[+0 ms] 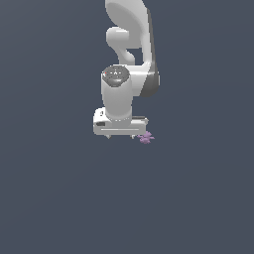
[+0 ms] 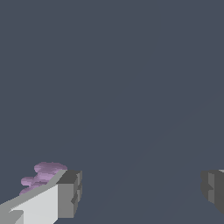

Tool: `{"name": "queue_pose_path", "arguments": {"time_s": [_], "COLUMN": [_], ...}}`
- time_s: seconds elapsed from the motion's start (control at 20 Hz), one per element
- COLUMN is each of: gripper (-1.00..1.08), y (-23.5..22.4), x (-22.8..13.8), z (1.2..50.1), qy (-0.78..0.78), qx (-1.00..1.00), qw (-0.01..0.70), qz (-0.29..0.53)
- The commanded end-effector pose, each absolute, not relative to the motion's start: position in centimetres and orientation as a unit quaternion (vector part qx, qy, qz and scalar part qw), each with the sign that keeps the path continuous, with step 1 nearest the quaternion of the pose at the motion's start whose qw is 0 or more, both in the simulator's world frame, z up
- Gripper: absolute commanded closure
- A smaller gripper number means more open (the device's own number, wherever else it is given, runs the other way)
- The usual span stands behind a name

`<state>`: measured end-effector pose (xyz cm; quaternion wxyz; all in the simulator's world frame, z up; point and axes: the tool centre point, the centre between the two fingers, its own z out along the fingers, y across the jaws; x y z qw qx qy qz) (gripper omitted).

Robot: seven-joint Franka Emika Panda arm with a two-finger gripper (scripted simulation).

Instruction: Pick up the object and move it to a goal position.

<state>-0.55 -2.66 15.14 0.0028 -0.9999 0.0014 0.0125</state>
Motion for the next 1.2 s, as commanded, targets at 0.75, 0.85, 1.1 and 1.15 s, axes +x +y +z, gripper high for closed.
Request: {"name": "queue_pose_path", "arguments": {"time_s": [0.75,0.85,1.1,1.15], "gripper": [-0.92,-0.92,-0.92,-0.92], "y": [6.5,7.6,9.5,9.7], "x": [-5.5,-6.4,-7.8,-8.0], "z": [10.8,10.2,9.4,9.3], "qy": [-0.163,-0.186,-0.223,-0.227], "qx": [-0.987,-0.983,-0.975,-0.974], "qw": [-0.001,-0.001,0.0,0.0], "qz": [0.004,0.003,0.001,0.0]}}
